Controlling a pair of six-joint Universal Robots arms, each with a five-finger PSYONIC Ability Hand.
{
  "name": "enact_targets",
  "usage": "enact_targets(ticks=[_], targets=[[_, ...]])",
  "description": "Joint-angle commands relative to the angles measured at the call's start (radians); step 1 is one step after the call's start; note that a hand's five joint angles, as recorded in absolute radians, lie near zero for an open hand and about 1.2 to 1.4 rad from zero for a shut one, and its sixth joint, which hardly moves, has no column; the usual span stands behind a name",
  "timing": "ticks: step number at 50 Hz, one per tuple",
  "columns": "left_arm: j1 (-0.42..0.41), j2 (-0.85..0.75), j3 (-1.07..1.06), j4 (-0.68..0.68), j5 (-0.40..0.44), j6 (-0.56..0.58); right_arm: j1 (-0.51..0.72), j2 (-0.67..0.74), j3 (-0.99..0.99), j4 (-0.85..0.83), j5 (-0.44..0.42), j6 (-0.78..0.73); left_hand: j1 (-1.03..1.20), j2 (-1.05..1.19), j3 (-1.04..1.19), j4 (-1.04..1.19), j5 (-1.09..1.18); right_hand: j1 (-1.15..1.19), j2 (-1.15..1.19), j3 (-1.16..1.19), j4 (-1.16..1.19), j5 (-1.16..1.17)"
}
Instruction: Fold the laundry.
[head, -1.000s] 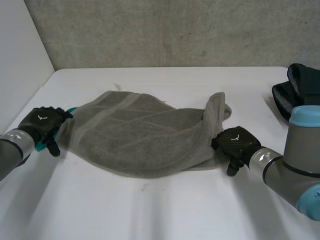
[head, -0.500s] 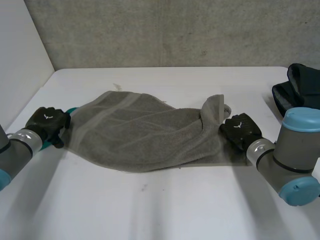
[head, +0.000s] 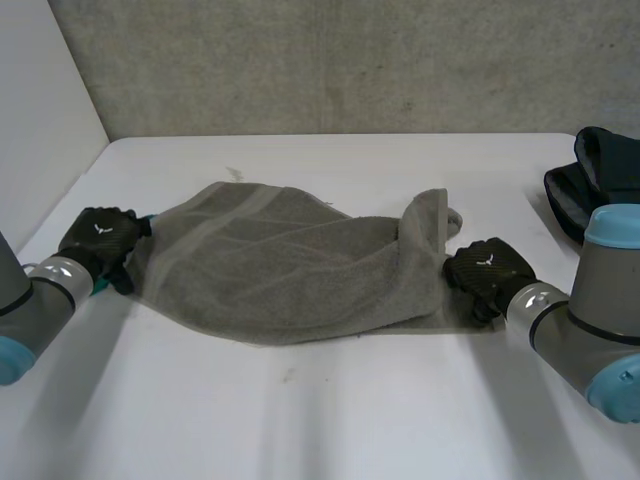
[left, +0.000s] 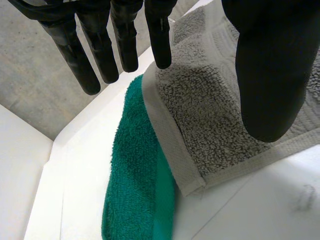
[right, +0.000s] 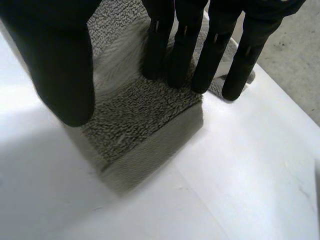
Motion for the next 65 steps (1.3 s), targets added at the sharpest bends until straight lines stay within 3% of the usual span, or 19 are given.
enact_targets(ticks=[1, 13, 18, 19, 21, 30, 49, 65], targets=[[-0.008, -0.035, 0.022, 0.006, 0.002, 0.003, 0.002, 0.01, -0.012, -0.003, -0.001, 0.027, 0.005, 0.017, 0.018, 0.025, 0.031, 0.008, 0.019, 0.026, 0.031, 0.048], [-0.034, -0.121, 0.1, 0.006, 0.001, 0.017, 0.01, 0.082, -0.054, -0.052, 0.005, 0.037, 0.155, 0.167, 0.168, 0.175, 0.181, -0.062, -0.051, -0.045, -0.039, -0.023], [-0.041, -0.123, 0.122, 0.015, -0.001, 0.011, 0.002, 0.125, -0.086, -0.06, 0.009, 0.034, 0.682, 0.694, 0.695, 0.702, 0.709, -0.062, -0.051, -0.045, -0.039, -0.023], [-0.044, -0.112, 0.122, 0.024, -0.007, 0.005, 0.001, 0.134, -0.094, -0.063, 0.01, 0.034, 0.887, 0.899, 0.9, 0.907, 0.913, -0.054, -0.043, -0.036, -0.031, -0.014], [-0.047, -0.101, 0.117, 0.032, -0.016, -0.001, -0.001, 0.14, -0.098, -0.069, 0.012, 0.032, 0.985, 0.997, 0.998, 1.005, 1.011, -0.027, -0.016, -0.01, -0.004, 0.012], [-0.063, -0.02, 0.09, 0.046, -0.097, -0.076, 0.002, 0.146, -0.112, -0.112, 0.038, 0.017, 0.985, 0.997, 0.998, 1.005, 1.011, 0.014, 0.025, 0.032, 0.037, 0.054], [-0.075, 0.208, 0.013, -0.057, -0.091, -0.162, 0.019, 0.192, -0.178, -0.124, 0.038, -0.012, 0.985, 0.997, 0.998, 1.005, 1.011, 0.058, 0.069, 0.076, 0.081, 0.098], [-0.077, 0.227, 0.002, -0.074, -0.067, -0.178, 0.036, 0.241, -0.258, -0.13, 0.044, -0.04, 0.985, 0.997, 0.998, 1.005, 1.011, 0.161, 0.172, 0.179, 0.184, 0.2]])
